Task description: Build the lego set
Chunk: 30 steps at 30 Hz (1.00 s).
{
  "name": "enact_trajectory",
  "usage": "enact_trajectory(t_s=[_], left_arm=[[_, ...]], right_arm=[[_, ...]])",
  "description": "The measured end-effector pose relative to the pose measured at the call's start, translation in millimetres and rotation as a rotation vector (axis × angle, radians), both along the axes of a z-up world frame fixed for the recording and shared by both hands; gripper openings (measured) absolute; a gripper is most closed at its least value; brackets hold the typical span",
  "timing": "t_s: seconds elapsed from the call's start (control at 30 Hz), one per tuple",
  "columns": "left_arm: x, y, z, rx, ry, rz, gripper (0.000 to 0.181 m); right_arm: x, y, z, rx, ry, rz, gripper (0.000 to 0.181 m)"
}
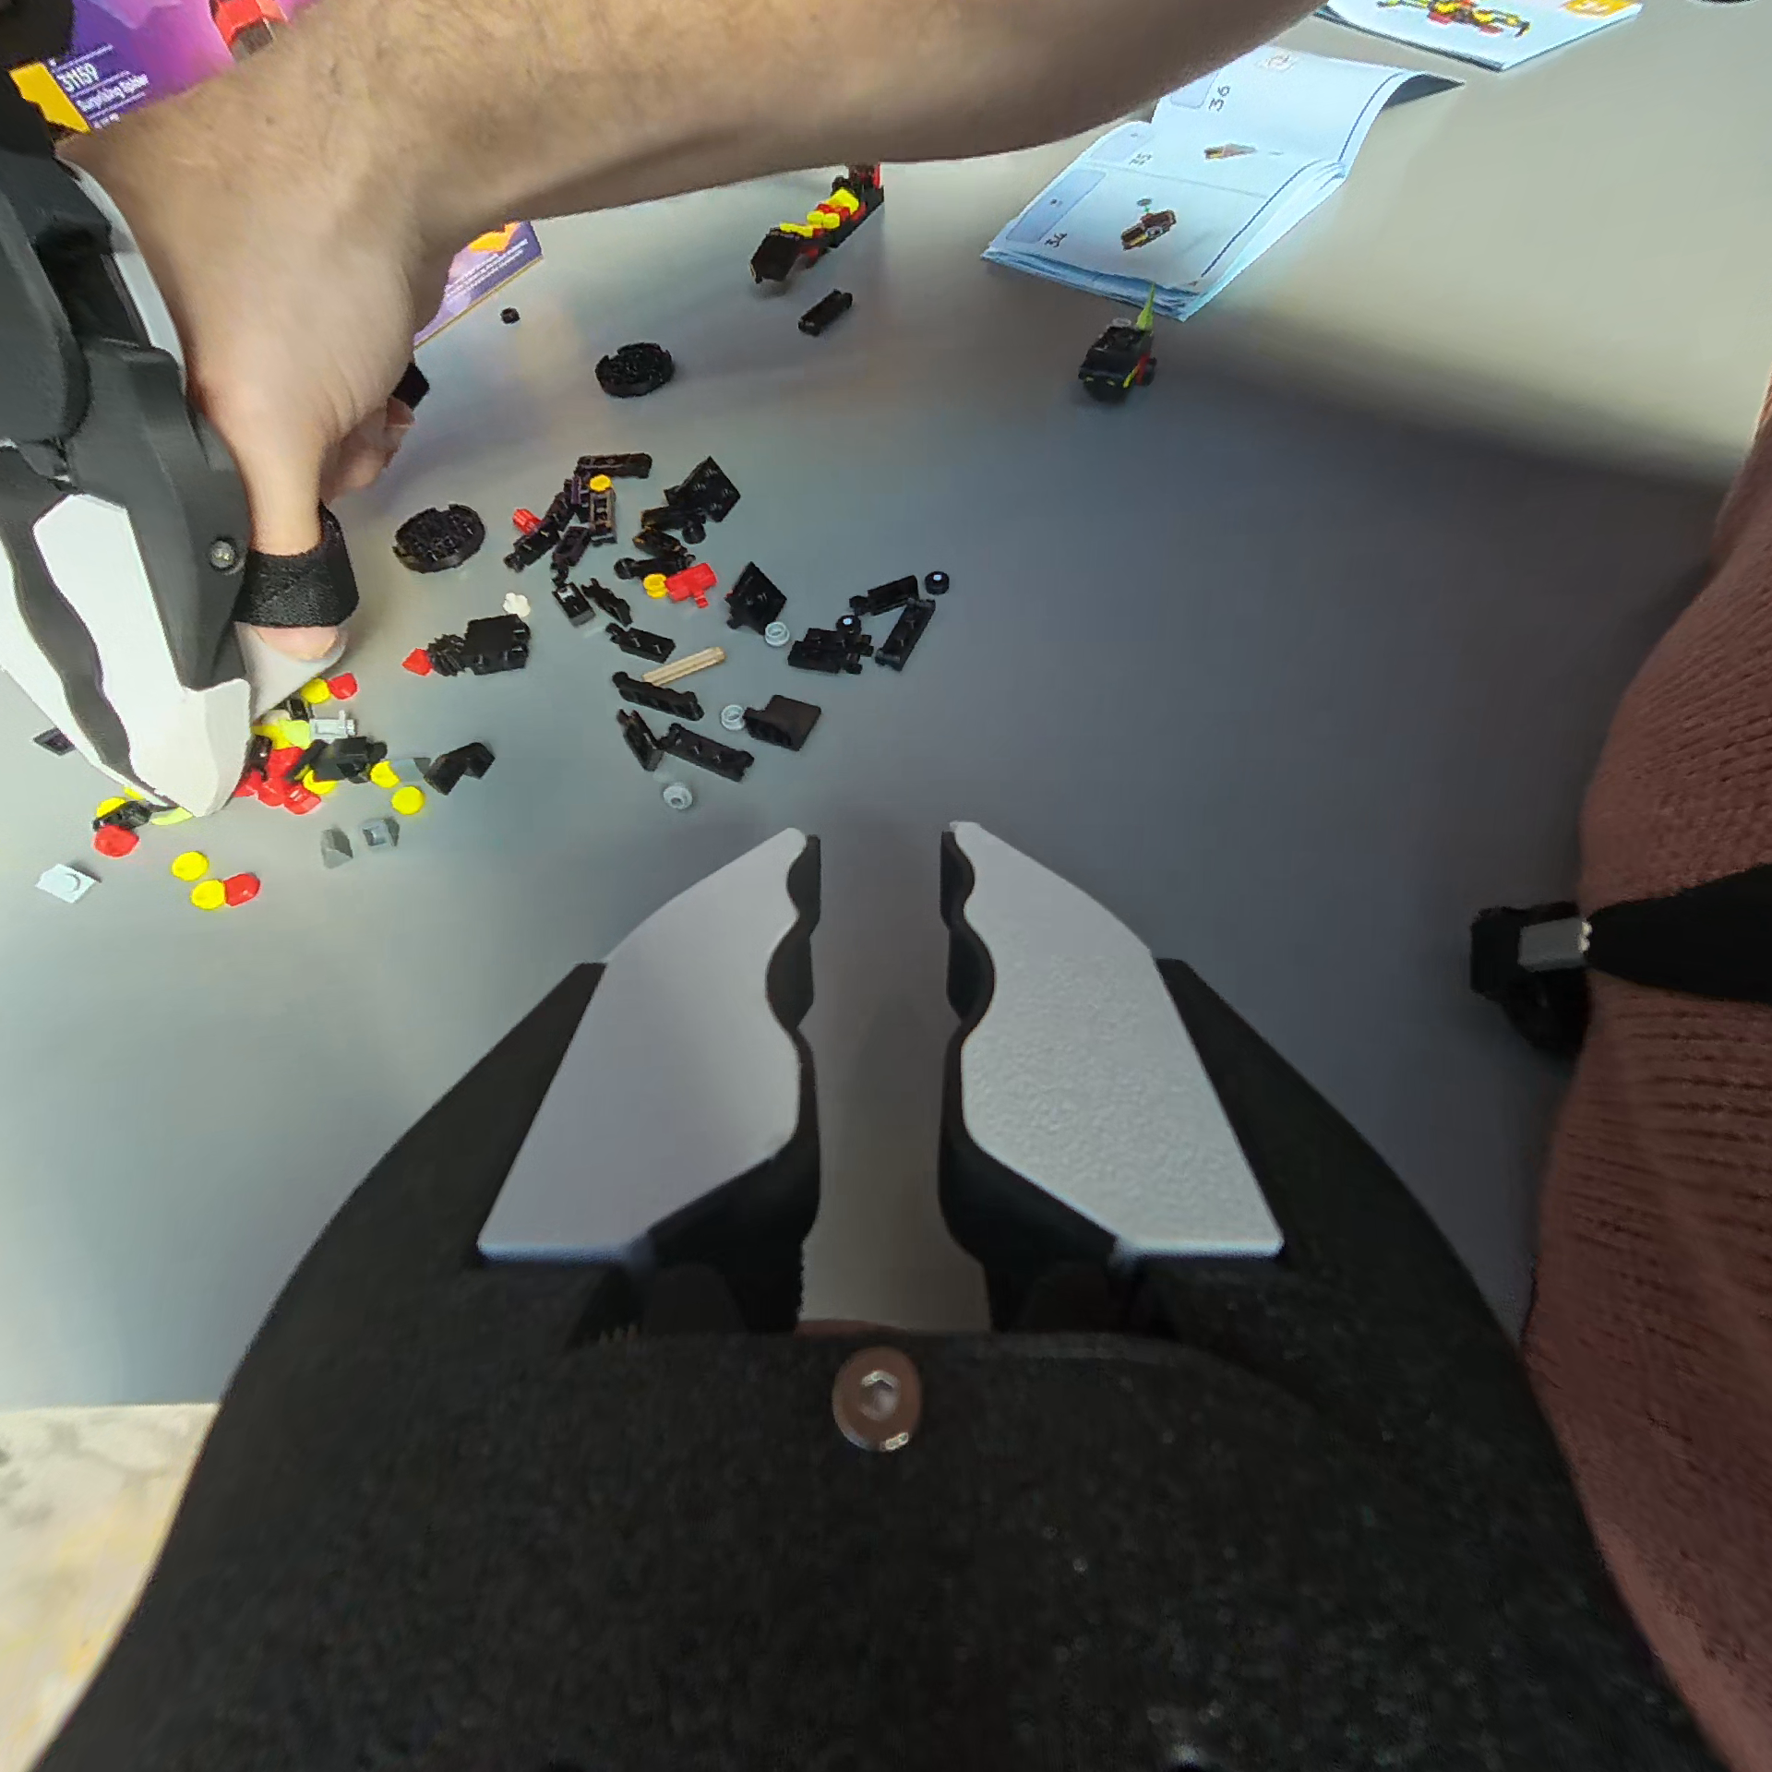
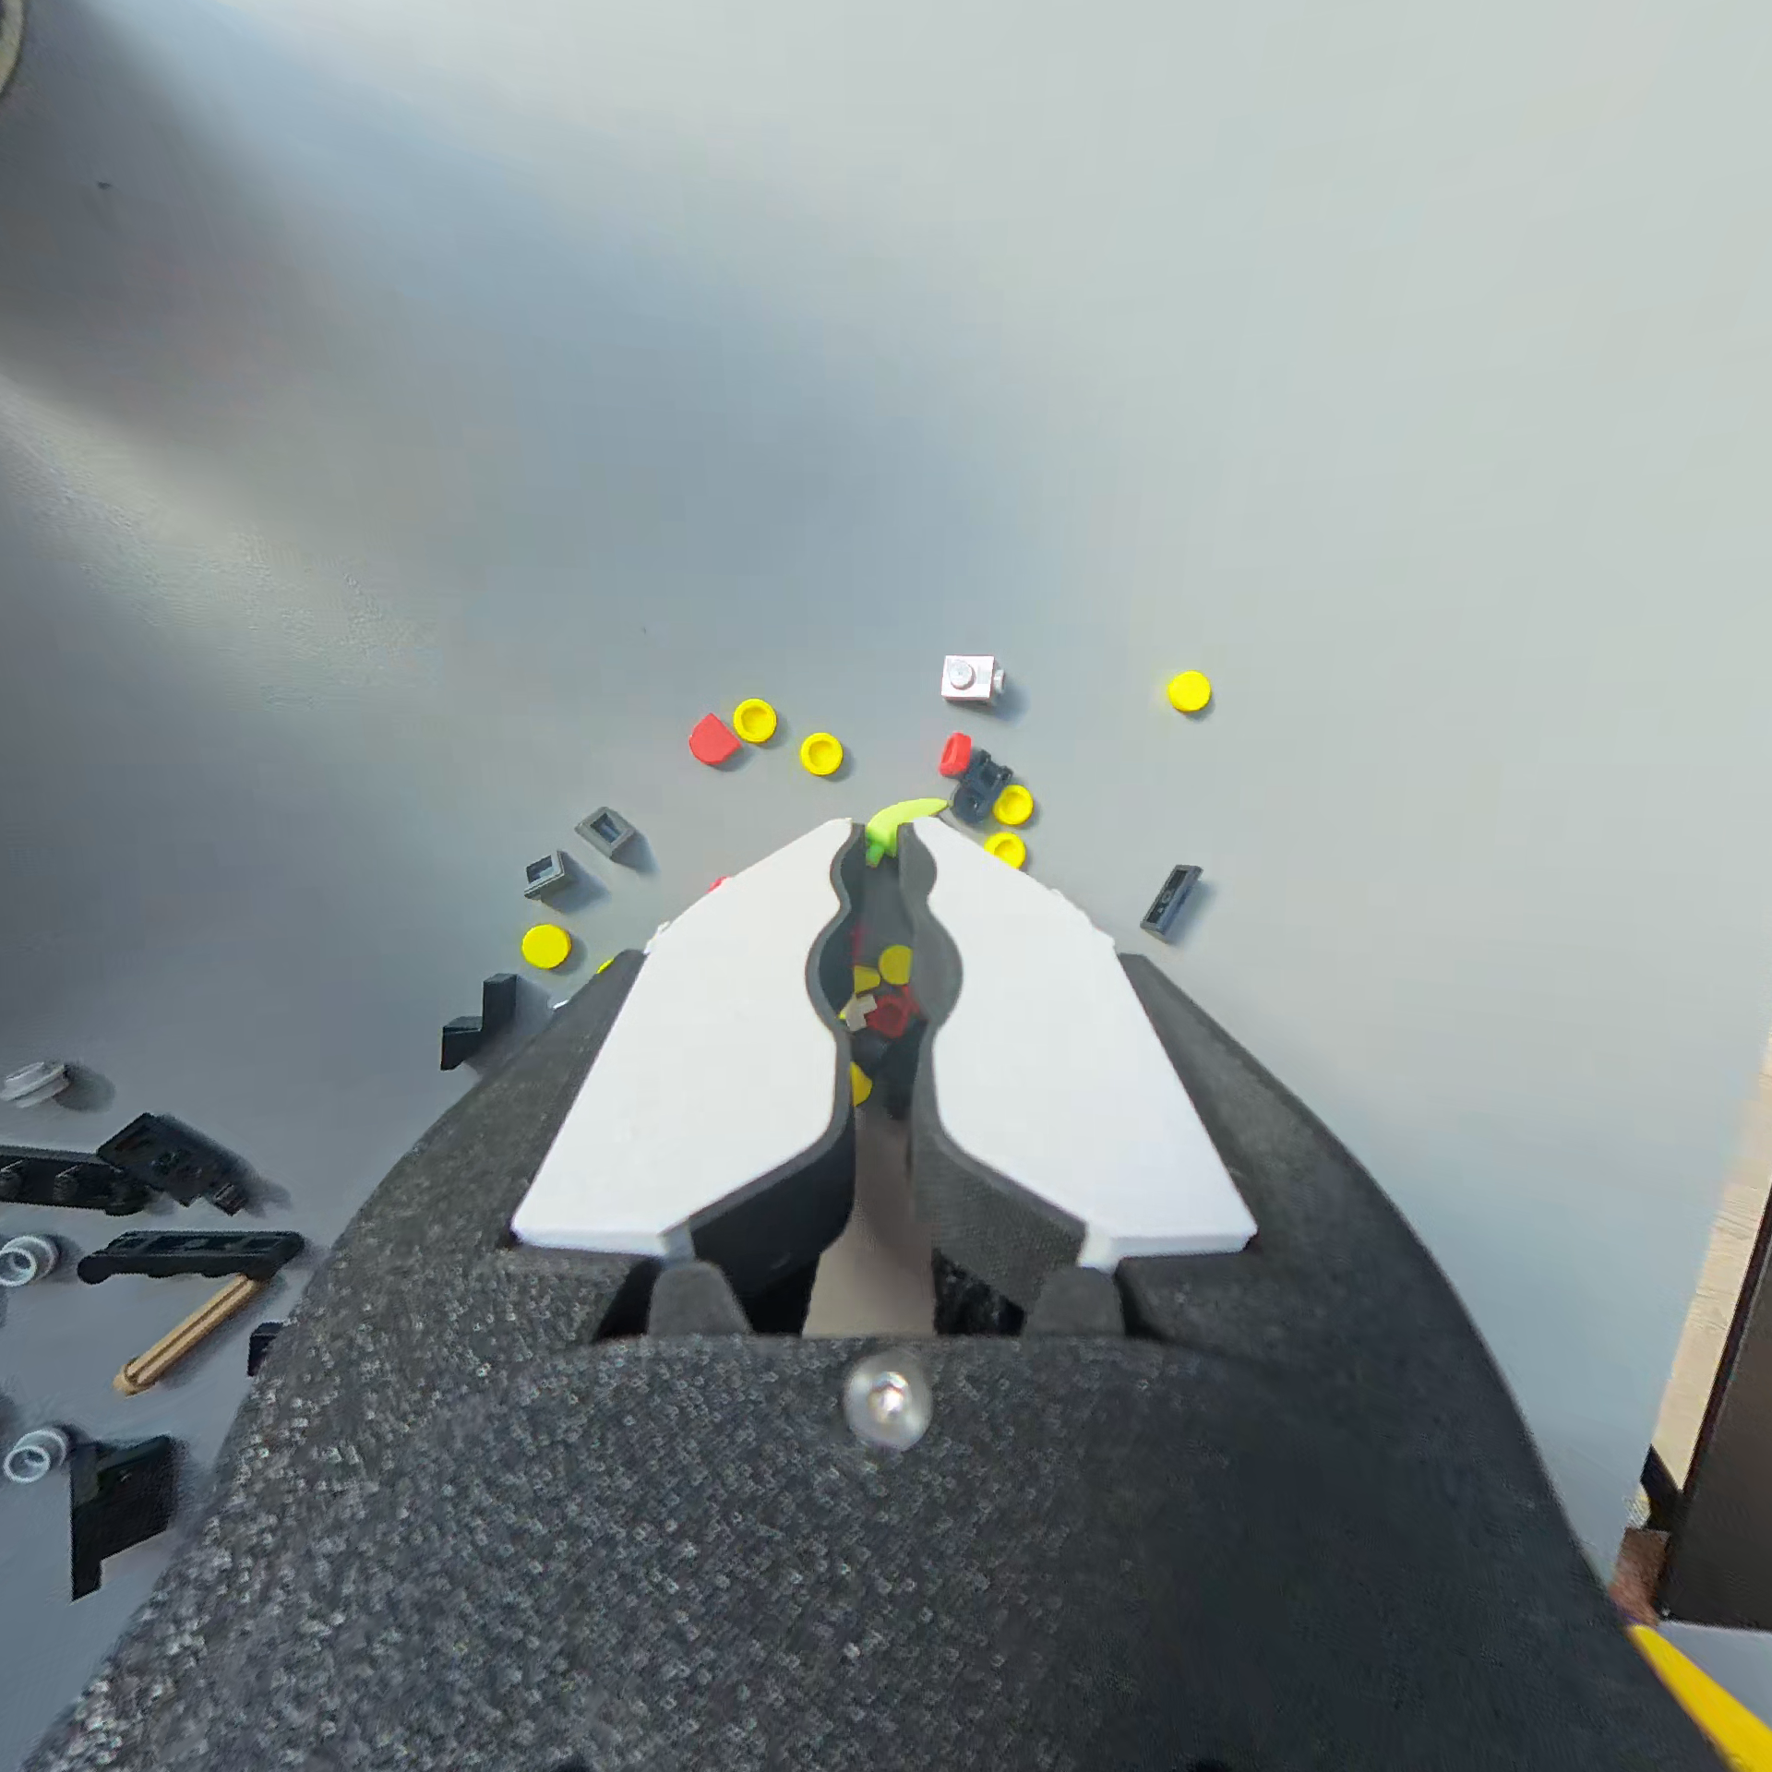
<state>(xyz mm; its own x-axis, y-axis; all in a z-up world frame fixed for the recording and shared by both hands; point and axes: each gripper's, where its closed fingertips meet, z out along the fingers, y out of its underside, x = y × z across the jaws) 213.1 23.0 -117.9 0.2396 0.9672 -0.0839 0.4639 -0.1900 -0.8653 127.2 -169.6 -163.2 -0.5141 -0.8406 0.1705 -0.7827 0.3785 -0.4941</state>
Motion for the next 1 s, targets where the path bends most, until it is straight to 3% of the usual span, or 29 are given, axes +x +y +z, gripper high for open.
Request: enact_trajectory(t_s=[0.03,0.13,0.23,0.4,0.53,0.7,0.77,0.83,1.0], left_arm=[[-2,1,0,0.001,-0.001,-0.007,0.024],[-6,6,2,0.002,0.01,-0.017,0.023],[-13,9,7,0.006,0.04,-0.004,0.023],[-45,9,41,-0.037,0.227,0.038,0.023],[-73,40,87,-0.16,0.478,-0.125,0.024],[-95,105,100,-0.27,0.537,-0.411,0.024],[-106,122,97,-0.291,0.513,-0.457,0.022],[-111,140,92,-0.28,0.478,-0.531,0.004],[-133,148,74,-0.259,0.32,-0.547,0.001]], right_arm=[[0,1,3,-0.002,-0.021,-0.007,0.004],[-2,11,22,-0.022,-0.112,-0.035,0.004],[-5,45,59,-0.054,-0.264,-0.077,0.004],[10,172,128,-0.008,-0.739,-0.082,0.004],[11,254,156,0.084,-1.008,-0.104,0.004],[-3,303,155,0.096,-1.044,-0.152,0.004],[-6,316,151,0.111,-1.036,-0.162,0.004],[-10,328,145,0.118,-1.02,-0.164,0.004],[-48,339,128,0.002,-0.95,-0.333,0.007]])
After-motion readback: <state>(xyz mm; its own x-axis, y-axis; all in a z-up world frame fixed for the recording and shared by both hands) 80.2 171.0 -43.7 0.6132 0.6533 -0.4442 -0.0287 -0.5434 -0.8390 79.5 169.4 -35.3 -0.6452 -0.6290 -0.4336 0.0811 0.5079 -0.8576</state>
